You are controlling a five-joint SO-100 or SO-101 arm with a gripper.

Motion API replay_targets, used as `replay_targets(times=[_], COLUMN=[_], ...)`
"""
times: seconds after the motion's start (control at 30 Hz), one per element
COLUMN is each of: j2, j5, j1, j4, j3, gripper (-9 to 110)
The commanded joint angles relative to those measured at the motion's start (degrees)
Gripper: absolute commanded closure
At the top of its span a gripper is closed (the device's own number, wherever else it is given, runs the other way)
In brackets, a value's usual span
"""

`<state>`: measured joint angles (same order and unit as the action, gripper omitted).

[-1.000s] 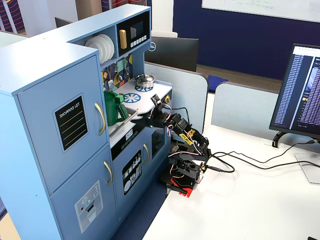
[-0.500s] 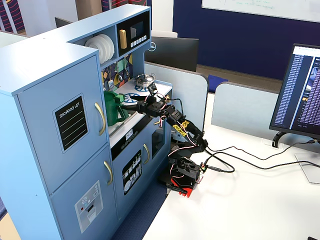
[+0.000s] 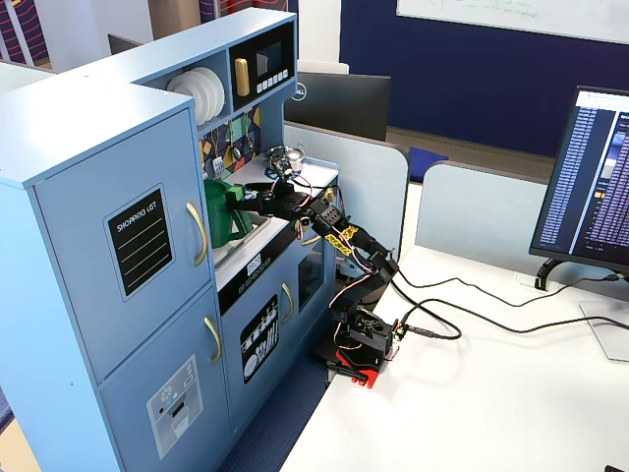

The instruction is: Take off the lid from the green recipient and place it on the counter

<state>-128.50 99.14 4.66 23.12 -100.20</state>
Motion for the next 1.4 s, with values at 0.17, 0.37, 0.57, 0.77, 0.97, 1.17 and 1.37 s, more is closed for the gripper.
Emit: replay_targets(times=[0.17, 0.37, 0.57, 0.77, 0.97, 1.17, 1.37], j2=[3.16, 5.54, 7.47, 7.38, 7.38, 7.29, 8.35], j5=[0.35, -0.09, -0.62, -0.62, 1.76, 0.09, 0.09], j1=[0.09, 0.0, -0.09, -0.26, -1.58, -2.46, -2.72], j4=[-1.67, -1.76, -2.02, -2.02, -1.67, -2.64, -7.65], j3=[7.56, 8.96, 10.02, 8.79, 8.61, 8.61, 11.34], gripper=[69, 70, 71, 74, 101, 101, 101])
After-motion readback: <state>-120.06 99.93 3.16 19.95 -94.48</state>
